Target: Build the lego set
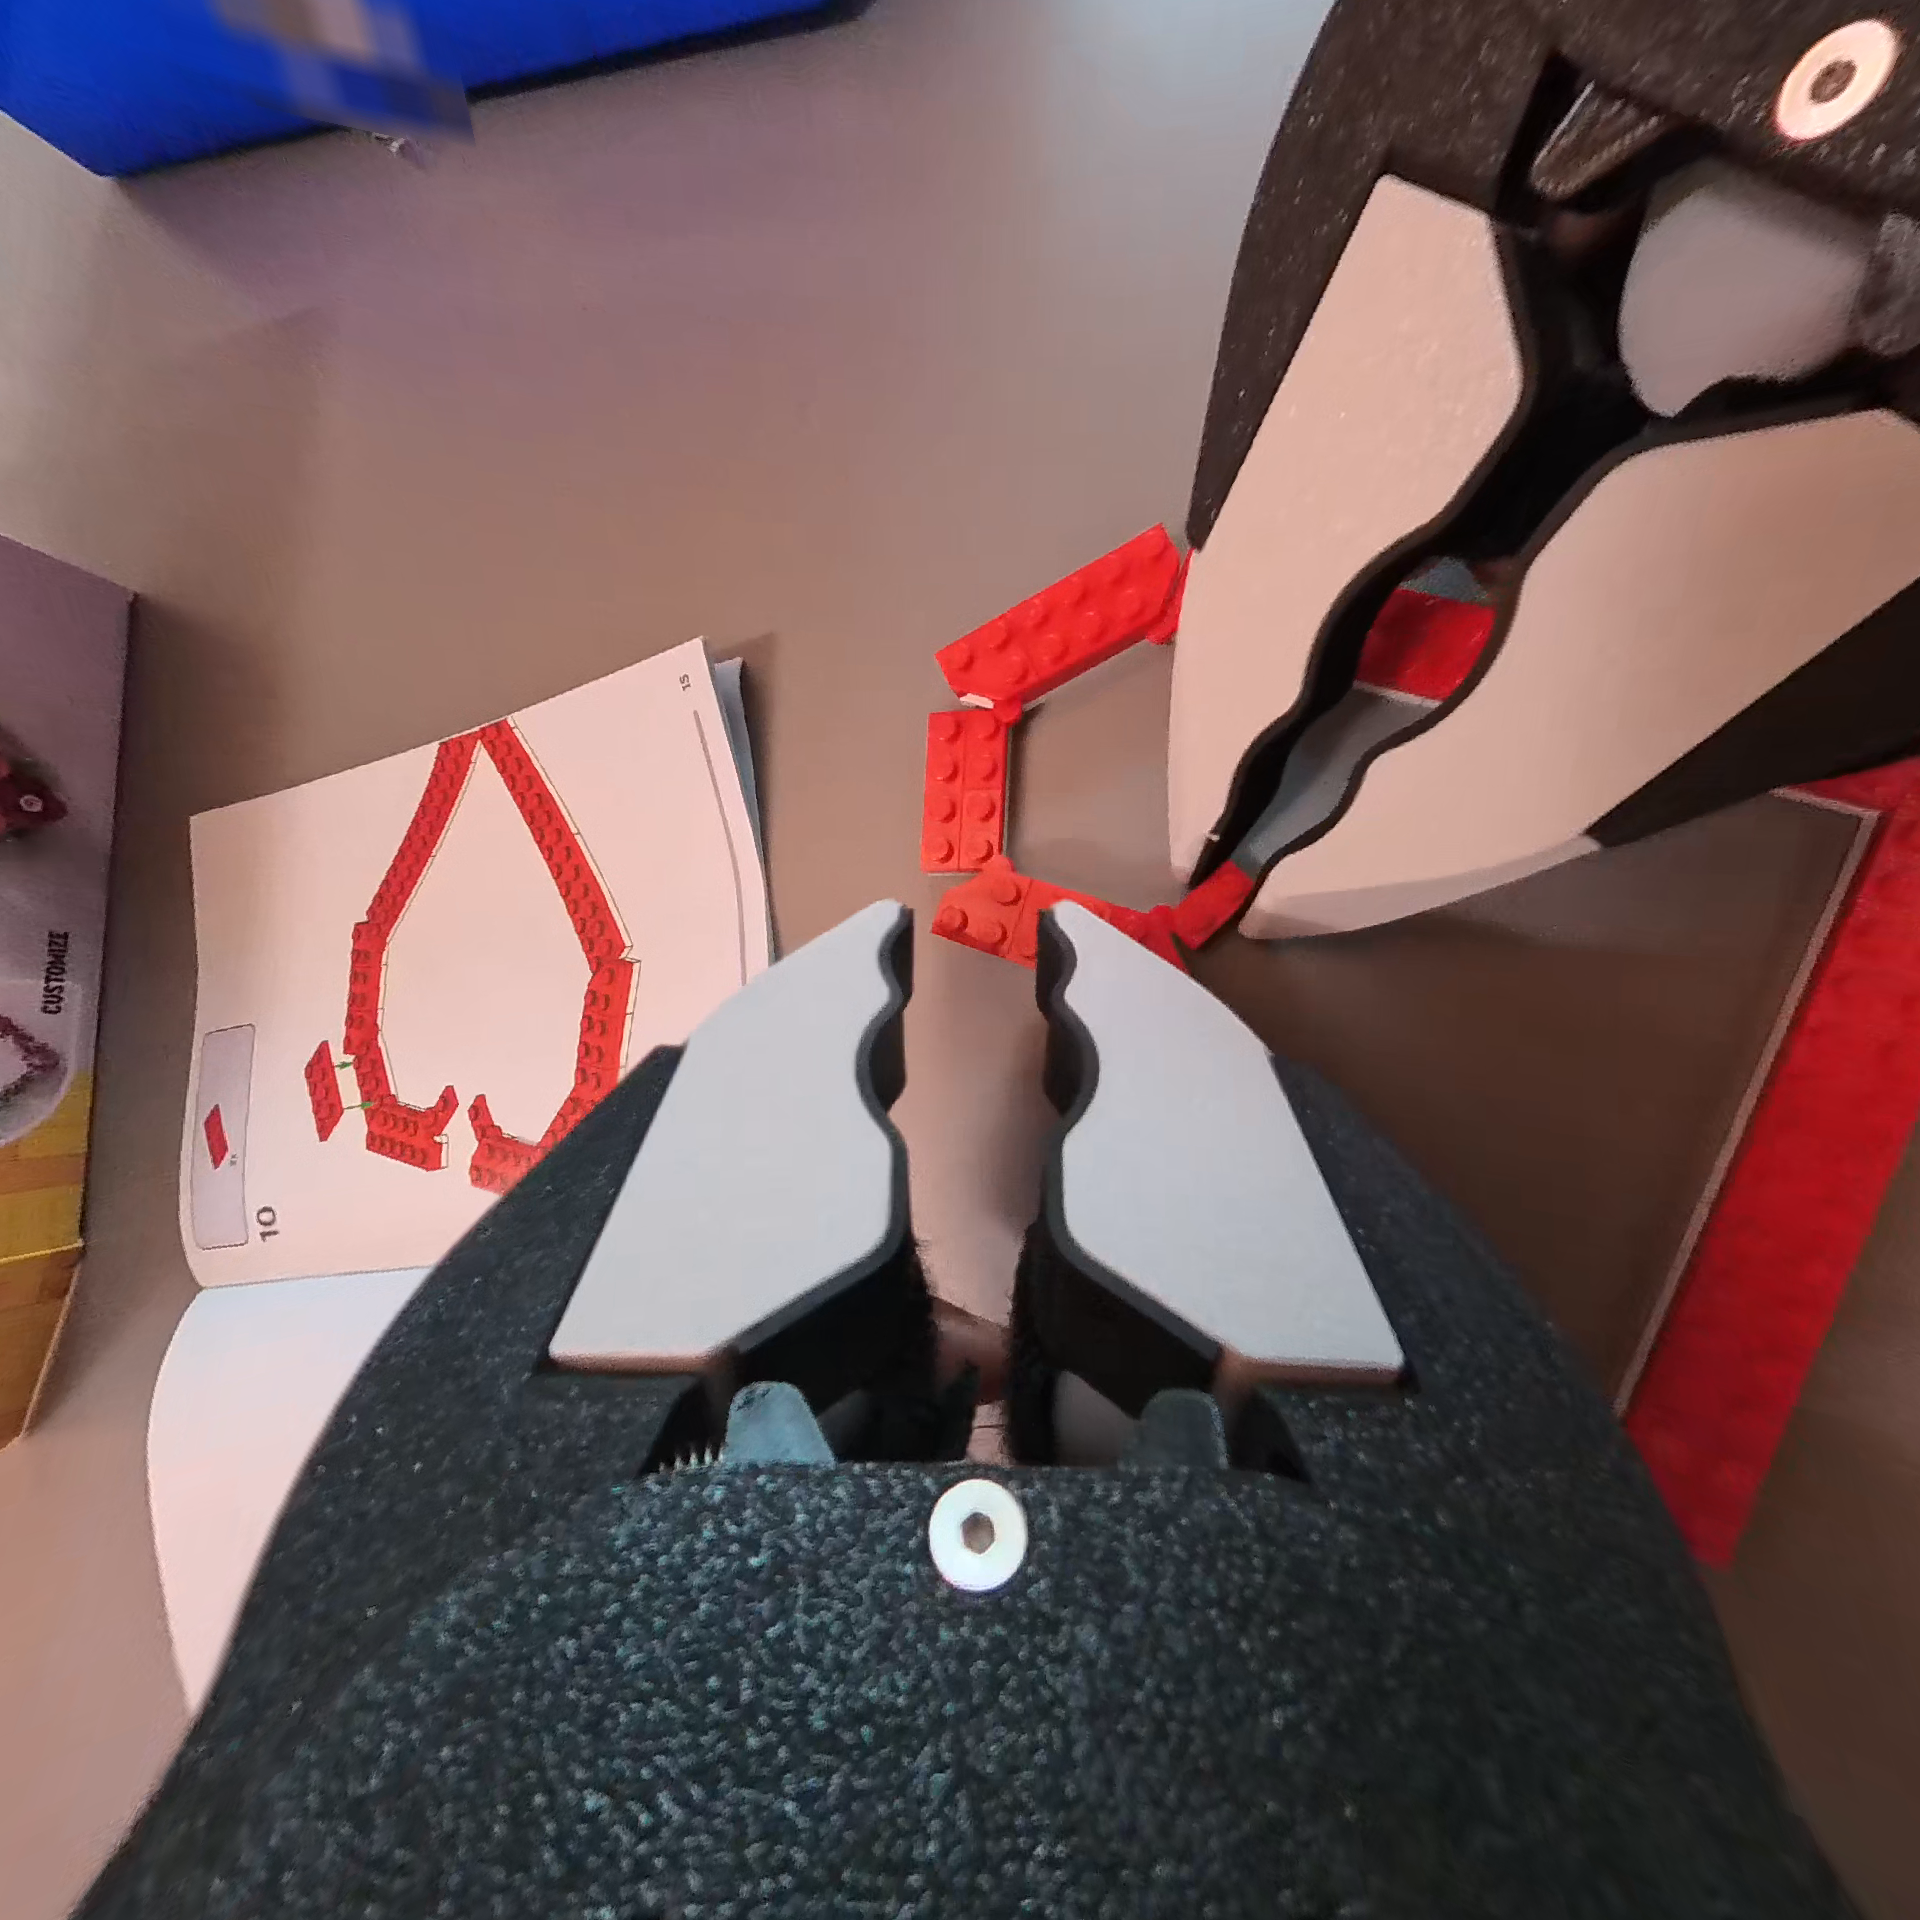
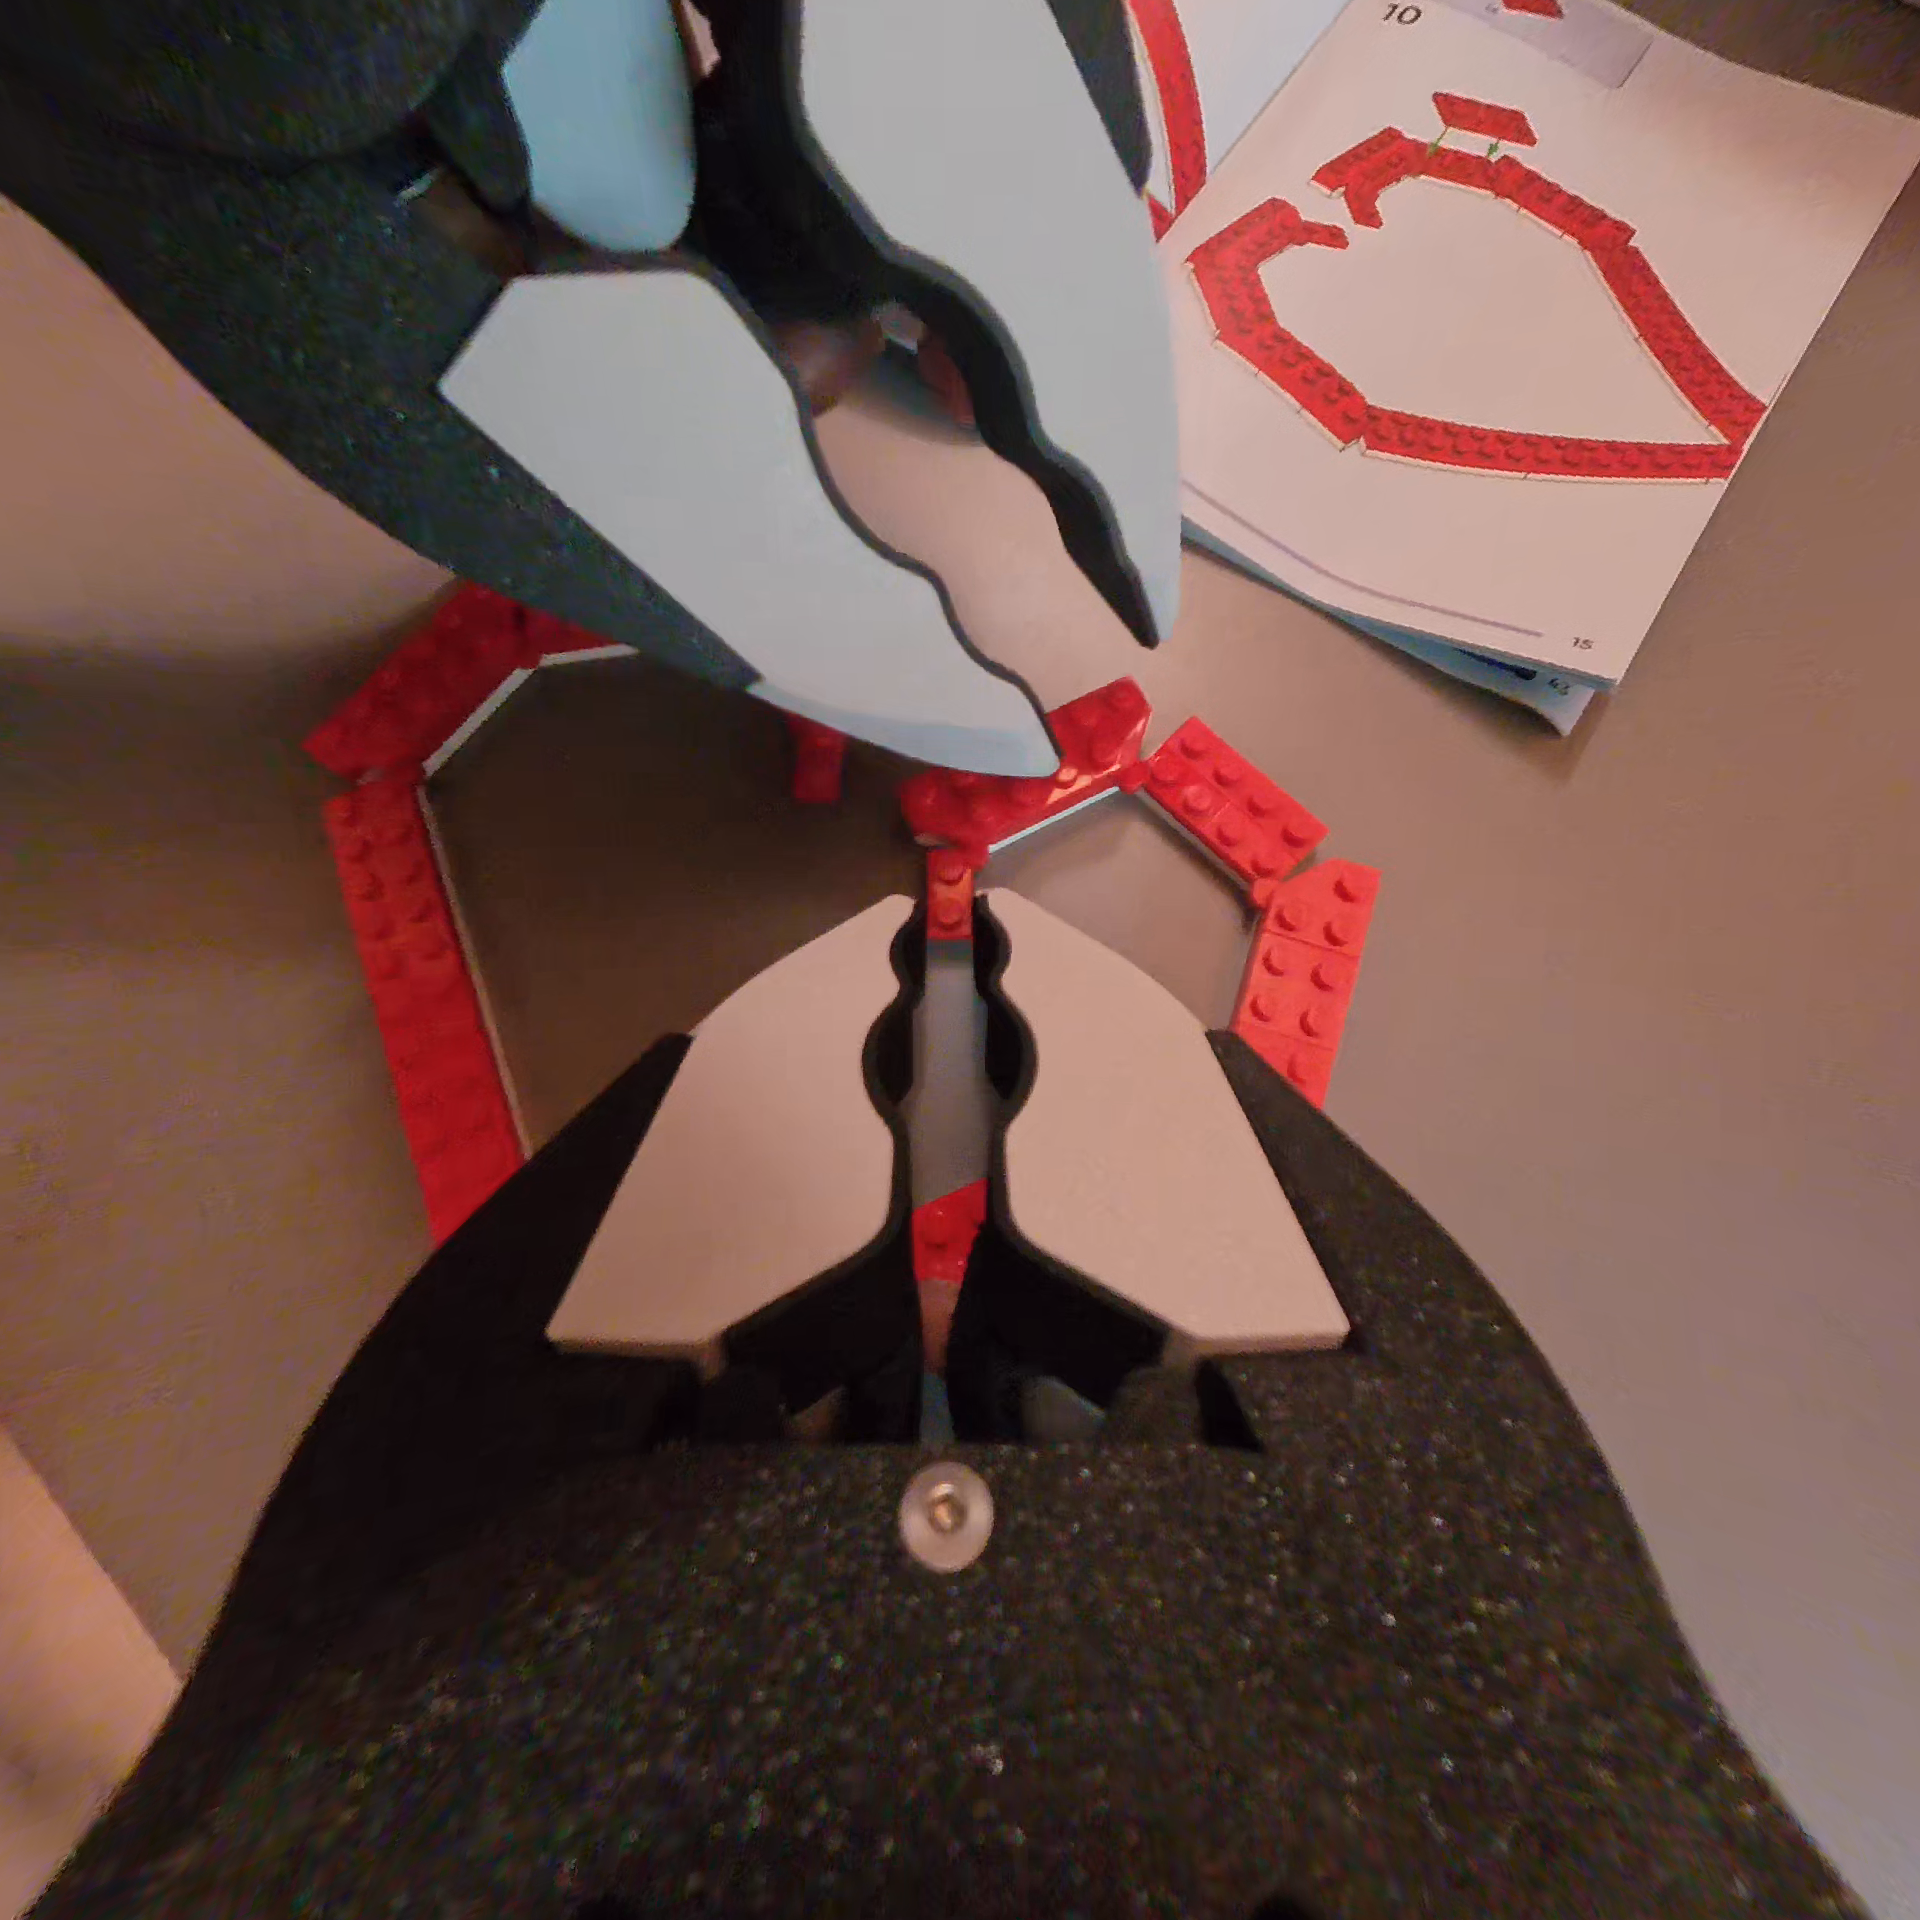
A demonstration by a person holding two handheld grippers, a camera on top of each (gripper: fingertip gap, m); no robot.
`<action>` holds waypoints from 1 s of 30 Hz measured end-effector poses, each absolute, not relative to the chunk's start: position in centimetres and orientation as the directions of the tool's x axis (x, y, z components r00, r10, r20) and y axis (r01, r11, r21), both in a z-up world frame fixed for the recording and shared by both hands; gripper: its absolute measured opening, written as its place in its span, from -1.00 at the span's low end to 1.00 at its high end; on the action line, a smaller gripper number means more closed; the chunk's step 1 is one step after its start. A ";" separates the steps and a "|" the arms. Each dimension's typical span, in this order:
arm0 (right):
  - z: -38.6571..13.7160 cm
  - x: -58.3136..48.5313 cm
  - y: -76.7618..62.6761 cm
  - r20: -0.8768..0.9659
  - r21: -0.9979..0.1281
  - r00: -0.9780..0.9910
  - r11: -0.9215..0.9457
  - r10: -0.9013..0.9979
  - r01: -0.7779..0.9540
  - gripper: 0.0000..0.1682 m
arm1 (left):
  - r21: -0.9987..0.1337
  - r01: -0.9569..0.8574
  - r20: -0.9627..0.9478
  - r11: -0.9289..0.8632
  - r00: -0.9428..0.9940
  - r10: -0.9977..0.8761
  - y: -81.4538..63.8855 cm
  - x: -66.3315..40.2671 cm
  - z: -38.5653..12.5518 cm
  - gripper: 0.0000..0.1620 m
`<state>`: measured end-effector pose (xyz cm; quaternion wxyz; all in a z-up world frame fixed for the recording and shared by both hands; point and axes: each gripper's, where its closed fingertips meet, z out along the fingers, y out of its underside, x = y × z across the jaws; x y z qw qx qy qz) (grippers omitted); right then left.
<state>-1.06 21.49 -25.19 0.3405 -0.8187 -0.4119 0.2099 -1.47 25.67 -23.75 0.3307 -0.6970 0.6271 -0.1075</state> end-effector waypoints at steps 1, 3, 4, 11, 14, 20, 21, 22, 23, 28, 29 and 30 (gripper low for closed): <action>-25.2 -1.1 21.5 -0.066 -0.730 0.574 -0.431 0.816 0.530 -0.91 | -0.600 -0.800 -0.262 0.004 0.192 -0.946 25.7 -1.4 -23.8 -0.76; -25.2 -1.1 21.5 -0.058 -0.728 0.576 -0.429 0.815 0.534 -0.90 | -0.613 -0.790 -0.246 -0.003 0.195 -0.950 25.6 -1.2 -23.9 -0.81; -25.2 -1.1 21.5 -0.048 -0.729 0.577 -0.424 0.815 0.538 -0.88 | -0.621 -0.783 -0.232 -0.014 0.201 -0.952 25.5 -1.2 -23.9 -0.84; -25.1 -1.6 21.1 0.081 -0.720 0.562 -0.341 0.823 0.604 -0.83 | -0.641 -0.766 -0.192 -0.038 0.209 -0.959 25.4 -1.1 -24.0 -0.89; -25.0 -2.1 21.0 0.138 -0.715 0.530 -0.286 0.837 0.638 -0.84 | -0.645 -0.763 -0.186 -0.044 0.212 -0.959 25.4 -1.1 -24.0 -0.91; -24.9 -2.9 20.9 0.183 -0.704 0.470 -0.219 0.863 0.676 -0.84 | -0.653 -0.755 -0.174 -0.053 0.218 -0.960 25.4 -1.1 -24.1 -0.94; -25.0 -3.0 20.8 0.192 -0.701 0.456 -0.203 0.869 0.683 -0.85 | -0.654 -0.755 -0.172 -0.054 0.218 -0.961 25.4 -1.1 -24.1 -0.95; -25.1 -3.5 20.4 0.175 -0.702 0.420 -0.186 0.890 0.688 -0.96 | -0.655 -0.754 -0.172 -0.054 0.219 -0.961 25.4 -1.0 -24.1 -0.95; -25.1 -4.2 19.7 0.136 -0.717 0.390 -0.181 0.911 0.673 -0.98 | -0.658 -0.751 -0.172 -0.054 0.219 -0.960 25.4 -1.0 -24.1 -0.95; -23.9 -3.0 19.0 0.127 -0.722 0.179 -0.032 0.976 0.691 -0.71 | -0.701 -0.704 -0.175 -0.114 0.325 -0.930 26.2 -2.2 -22.6 -0.82; -23.5 -1.9 19.1 0.136 -0.701 0.095 0.028 0.986 0.712 -0.70 | -0.742 -0.655 -0.143 -0.145 0.366 -0.919 26.1 -2.6 -21.5 -0.78; -23.1 -0.6 19.7 0.159 -0.667 0.028 0.086 0.987 0.740 -0.67 | -0.778 -0.601 -0.110 -0.181 0.414 -0.904 26.0 -3.1 -20.5 -0.75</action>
